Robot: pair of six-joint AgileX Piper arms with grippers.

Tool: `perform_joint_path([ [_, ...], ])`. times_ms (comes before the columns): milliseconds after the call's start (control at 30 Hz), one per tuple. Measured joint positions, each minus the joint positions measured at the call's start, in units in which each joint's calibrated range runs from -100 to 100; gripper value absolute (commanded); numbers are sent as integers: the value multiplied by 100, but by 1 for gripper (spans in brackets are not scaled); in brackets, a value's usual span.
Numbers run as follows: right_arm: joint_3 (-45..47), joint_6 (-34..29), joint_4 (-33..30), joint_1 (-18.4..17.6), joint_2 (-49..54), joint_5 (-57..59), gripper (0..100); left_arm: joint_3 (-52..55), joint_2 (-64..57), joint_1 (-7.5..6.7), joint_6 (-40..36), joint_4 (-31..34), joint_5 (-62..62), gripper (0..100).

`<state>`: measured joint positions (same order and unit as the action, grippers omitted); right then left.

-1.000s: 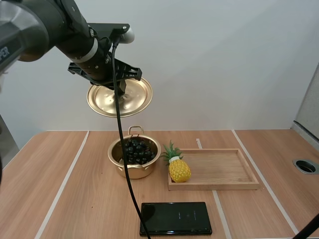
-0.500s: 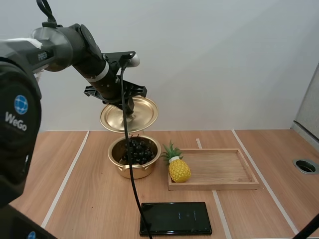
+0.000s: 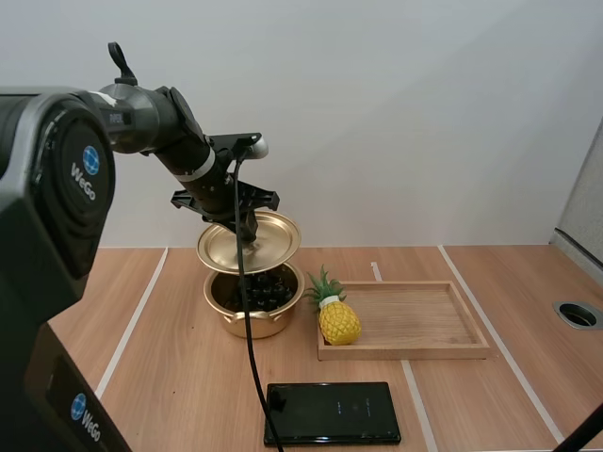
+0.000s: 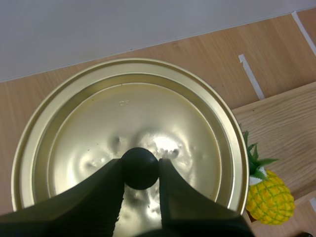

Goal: Open the pot, put the grape inside, and close it

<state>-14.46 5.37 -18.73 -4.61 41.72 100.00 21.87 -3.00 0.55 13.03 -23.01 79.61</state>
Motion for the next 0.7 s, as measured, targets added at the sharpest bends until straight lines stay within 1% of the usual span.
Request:
perform_joint_path([
  [333, 0, 0, 0, 0, 0, 0, 0, 717, 180, 0, 334, -244, -340, 0],
  [533, 0, 0, 0, 0, 0, 0, 0, 894, 180, 0, 486, -282, -378, 0],
  [700, 0, 0, 0, 0, 0, 0, 0, 985, 180, 0, 545, -295, -751, 0],
])
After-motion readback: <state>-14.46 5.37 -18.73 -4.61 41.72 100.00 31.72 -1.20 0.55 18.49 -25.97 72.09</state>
